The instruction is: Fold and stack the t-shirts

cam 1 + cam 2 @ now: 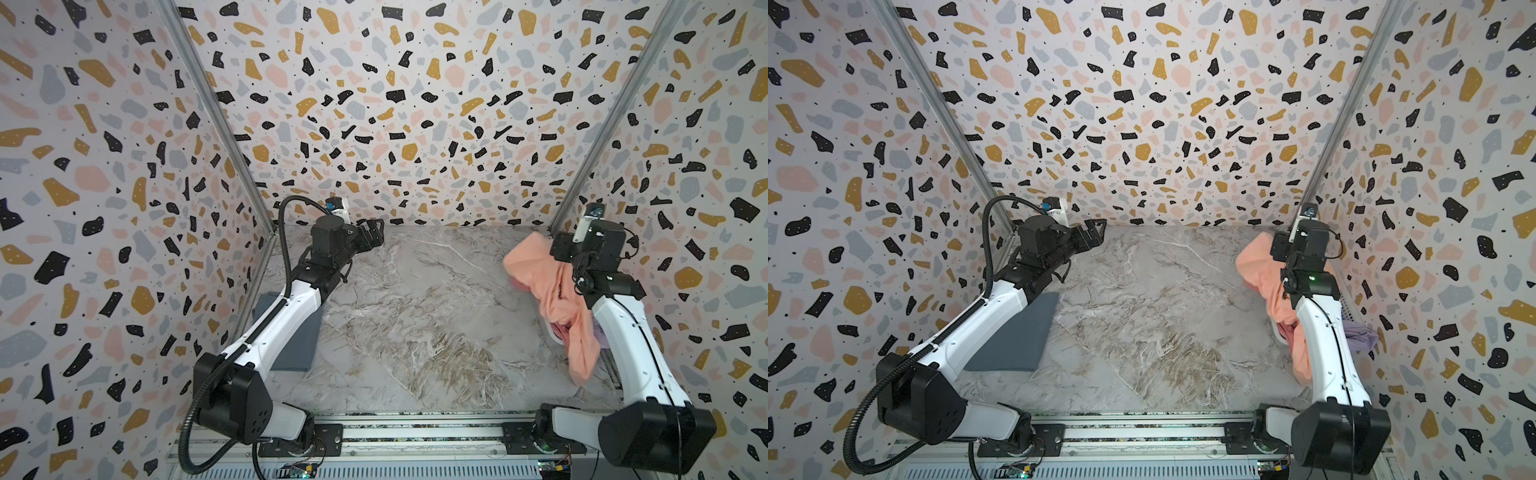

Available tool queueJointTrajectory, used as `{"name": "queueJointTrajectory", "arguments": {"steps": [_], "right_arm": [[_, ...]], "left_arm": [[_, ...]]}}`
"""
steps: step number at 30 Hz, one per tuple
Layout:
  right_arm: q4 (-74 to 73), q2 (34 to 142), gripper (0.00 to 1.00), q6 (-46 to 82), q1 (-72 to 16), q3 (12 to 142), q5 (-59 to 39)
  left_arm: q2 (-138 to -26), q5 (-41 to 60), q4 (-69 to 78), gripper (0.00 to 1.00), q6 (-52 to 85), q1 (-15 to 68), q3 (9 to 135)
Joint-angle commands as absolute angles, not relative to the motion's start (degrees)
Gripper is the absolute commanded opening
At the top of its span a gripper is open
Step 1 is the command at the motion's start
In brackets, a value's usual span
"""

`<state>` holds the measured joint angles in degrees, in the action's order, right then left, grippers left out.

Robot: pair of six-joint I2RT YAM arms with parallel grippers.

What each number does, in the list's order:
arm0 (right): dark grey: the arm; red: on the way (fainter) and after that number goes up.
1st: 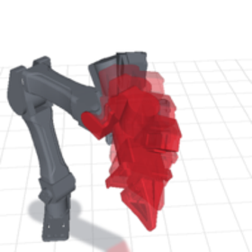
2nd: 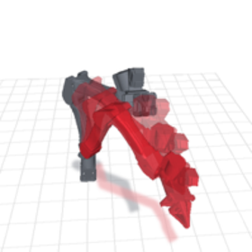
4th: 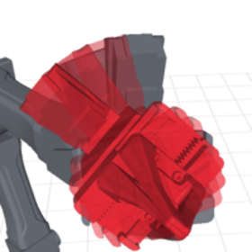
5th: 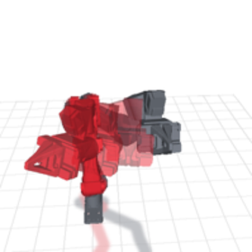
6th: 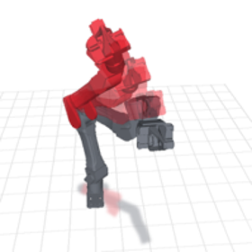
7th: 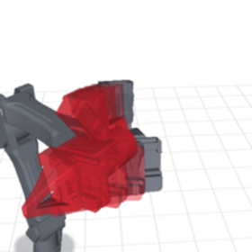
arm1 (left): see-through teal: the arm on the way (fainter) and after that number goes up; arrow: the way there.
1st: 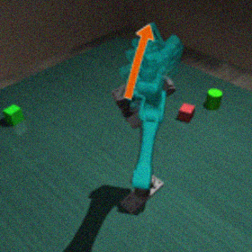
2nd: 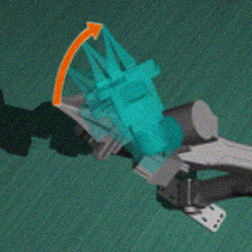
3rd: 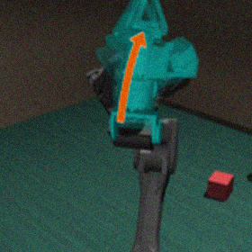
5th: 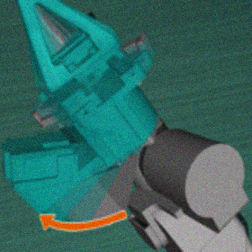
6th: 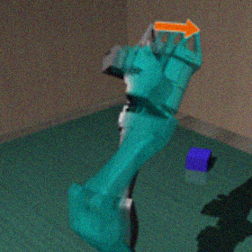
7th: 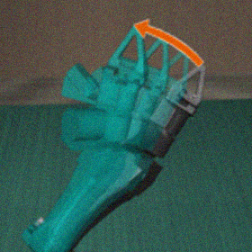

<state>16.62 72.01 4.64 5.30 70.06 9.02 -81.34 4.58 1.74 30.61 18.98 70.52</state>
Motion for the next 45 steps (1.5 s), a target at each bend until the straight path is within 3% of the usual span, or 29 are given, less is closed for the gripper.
{"name": "queueJointTrajectory", "arguments": {"steps": [1,19,22,27,33,45], "right_arm": [[16.14,66.73,0.83,6.17,5.51,74.49,5.74],[11.89,85.47,0.75,11.03,6.51,68.69,-1.05],[10.21,87.94,0.64,11.63,6.93,67.73,-1.74],[8.45,88.95,0.29,11.87,7.38,67.65,-1.78],[8.35,87.19,0.09,11.16,7.38,67.69,-0.6],[9.17,81.47,0.06,12.21,8.41,68.03,0.56]], "left_arm": [[-82.06,5.69,1.93,1.0,28.85,19.12,71.86],[-83.17,6.62,-0.22,1.0,26.58,19.15,72.69],[-82.3,5.96,-0.12,1.0,26.63,19.09,71.78],[-82.0,4.97,-0.46,1.0,26.61,19.12,71.74],[-82.87,6.15,0.03,1.0,27.51,19.08,71.64],[-84.15,7.97,0.44,1.0,27.46,19.16,72.38]]}}
